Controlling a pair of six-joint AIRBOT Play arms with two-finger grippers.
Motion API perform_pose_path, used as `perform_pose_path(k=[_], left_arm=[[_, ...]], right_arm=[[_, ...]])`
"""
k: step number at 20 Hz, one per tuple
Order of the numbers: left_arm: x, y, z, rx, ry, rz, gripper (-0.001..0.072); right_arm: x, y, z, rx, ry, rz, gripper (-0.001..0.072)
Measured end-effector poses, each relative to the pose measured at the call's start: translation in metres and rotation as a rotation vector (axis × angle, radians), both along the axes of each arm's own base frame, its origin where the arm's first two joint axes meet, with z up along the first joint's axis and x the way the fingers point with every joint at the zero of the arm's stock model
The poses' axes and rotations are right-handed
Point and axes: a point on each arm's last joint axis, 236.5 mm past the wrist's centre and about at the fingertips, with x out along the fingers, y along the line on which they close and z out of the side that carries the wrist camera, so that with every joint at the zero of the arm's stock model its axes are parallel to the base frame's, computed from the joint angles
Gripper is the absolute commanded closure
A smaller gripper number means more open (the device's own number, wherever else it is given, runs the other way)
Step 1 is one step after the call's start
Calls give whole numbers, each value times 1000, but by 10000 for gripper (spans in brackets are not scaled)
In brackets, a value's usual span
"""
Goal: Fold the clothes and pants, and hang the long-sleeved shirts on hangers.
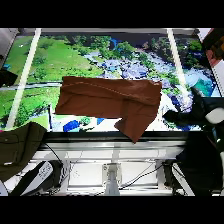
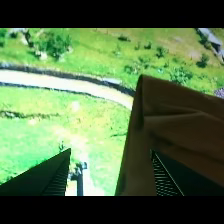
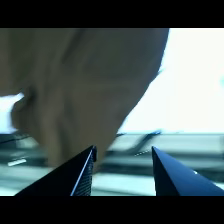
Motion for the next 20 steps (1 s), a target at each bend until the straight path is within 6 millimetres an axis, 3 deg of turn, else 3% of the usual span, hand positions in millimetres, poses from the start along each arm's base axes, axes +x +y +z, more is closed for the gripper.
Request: perform_pose_path(k=[4, 5, 6, 7, 12, 17, 20], left_arm=[[-5, -9, -24, -75, 32, 4, 176], [-6, -11, -29, -90, 39, 4, 177], [-7, -12, -32, -101, 43, 6, 176], [-7, -14, -35, -112, 45, 6, 176], [-8, -17, -40, -134, 49, 7, 176], [-8, -18, -41, -139, 50, 6, 177], [-8, -18, -41, -139, 50, 6, 176]], right_arm=[[-26, 30, -48, 170, 74, -119, 294], [-29, 32, -56, 185, 84, -143, 259], [-33, 34, -63, 201, 93, -164, 149], [-36, 35, -69, 208, 107, -178, 107], [-41, 38, -93, 249, 175, -252, 119], [-36, 51, -106, 341, 235, -288, 119], [-34, 60, -111, 400, 257, -294, 159]])
